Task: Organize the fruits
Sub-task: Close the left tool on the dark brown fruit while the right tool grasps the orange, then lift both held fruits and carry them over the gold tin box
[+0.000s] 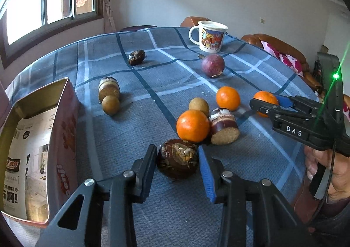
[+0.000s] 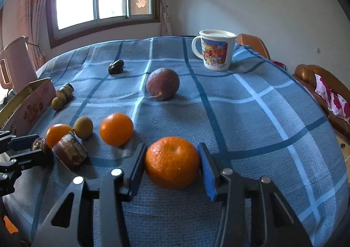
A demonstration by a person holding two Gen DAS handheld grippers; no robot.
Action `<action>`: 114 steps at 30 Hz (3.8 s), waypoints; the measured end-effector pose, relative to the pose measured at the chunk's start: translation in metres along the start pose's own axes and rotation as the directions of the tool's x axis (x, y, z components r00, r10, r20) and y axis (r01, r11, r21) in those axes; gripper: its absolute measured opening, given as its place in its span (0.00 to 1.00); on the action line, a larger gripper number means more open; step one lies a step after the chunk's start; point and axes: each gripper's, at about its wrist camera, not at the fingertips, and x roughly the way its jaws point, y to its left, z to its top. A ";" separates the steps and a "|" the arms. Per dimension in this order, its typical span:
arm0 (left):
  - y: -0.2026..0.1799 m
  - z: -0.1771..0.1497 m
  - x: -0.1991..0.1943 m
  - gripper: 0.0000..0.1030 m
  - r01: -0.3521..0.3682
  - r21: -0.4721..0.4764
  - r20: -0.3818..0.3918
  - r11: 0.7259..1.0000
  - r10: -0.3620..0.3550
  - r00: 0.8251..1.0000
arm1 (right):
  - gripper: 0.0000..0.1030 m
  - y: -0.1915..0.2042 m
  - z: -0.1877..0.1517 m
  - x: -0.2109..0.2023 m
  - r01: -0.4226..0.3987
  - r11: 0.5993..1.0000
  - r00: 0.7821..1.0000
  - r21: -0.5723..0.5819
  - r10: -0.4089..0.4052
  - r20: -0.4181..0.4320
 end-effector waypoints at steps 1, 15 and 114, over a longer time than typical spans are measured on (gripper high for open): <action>0.001 0.000 -0.001 0.39 0.002 -0.002 0.005 1.000 -0.002 1.000 | 0.48 0.000 0.000 0.000 -0.003 1.000 1.000 0.003 0.003 0.002; 0.001 -0.002 -0.017 0.39 -0.032 -0.003 0.109 0.999 0.032 0.994 | 0.48 0.005 -0.004 -0.016 -0.048 0.998 0.993 -0.032 0.051 0.110; 0.014 0.010 -0.083 0.39 -0.303 -0.078 0.410 0.950 0.308 0.859 | 0.48 0.077 0.023 -0.080 -0.093 0.957 0.860 -0.275 0.216 0.461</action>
